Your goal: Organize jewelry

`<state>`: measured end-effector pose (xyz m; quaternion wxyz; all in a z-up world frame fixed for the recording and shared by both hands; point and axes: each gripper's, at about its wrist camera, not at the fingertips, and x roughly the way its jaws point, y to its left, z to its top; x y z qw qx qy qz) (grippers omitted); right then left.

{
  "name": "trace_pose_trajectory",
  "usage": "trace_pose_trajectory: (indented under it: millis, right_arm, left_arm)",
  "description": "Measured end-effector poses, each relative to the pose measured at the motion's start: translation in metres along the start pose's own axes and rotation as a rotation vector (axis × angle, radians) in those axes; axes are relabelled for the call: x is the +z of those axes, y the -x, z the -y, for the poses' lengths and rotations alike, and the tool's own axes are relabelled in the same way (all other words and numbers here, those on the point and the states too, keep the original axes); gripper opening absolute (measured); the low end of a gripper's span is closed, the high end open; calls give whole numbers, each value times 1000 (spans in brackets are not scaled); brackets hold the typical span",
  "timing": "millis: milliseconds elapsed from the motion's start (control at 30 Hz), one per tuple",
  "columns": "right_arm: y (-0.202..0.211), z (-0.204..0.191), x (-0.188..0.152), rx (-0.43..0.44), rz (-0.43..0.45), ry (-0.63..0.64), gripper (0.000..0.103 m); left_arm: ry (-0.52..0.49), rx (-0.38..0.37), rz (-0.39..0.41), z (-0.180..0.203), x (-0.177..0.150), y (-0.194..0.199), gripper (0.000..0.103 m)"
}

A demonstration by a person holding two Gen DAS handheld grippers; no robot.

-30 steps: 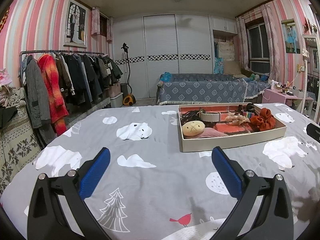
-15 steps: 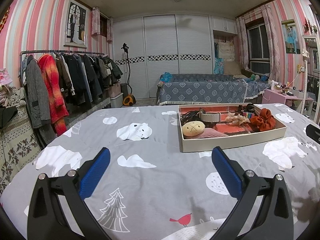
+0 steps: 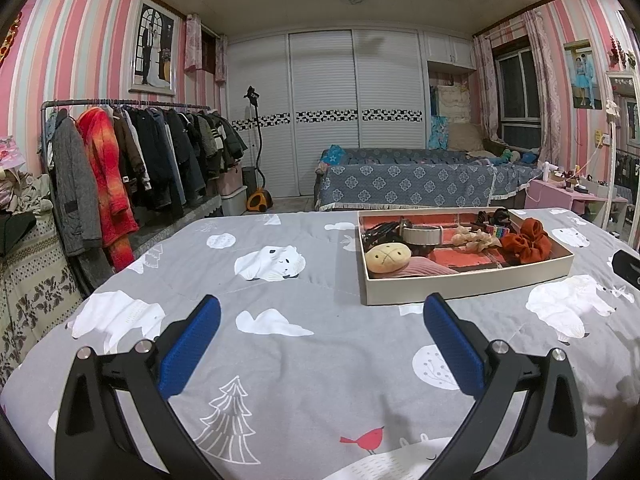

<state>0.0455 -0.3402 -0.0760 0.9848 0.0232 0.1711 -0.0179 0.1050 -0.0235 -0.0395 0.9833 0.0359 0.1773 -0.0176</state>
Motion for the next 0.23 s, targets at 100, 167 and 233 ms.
trace_pose_trajectory:
  millis: [100, 167, 233]
  right_arm:
    - [0, 0, 0, 0, -3, -1, 99]
    - [0, 0, 0, 0, -4, -1, 99]
    - [0, 0, 0, 0, -4, -1, 99]
  left_arm:
    - [3, 1, -1, 0, 0, -1, 99]
    - [4, 2, -1, 0, 0, 0, 99]
    - [2, 1, -2, 0, 0, -1, 99]
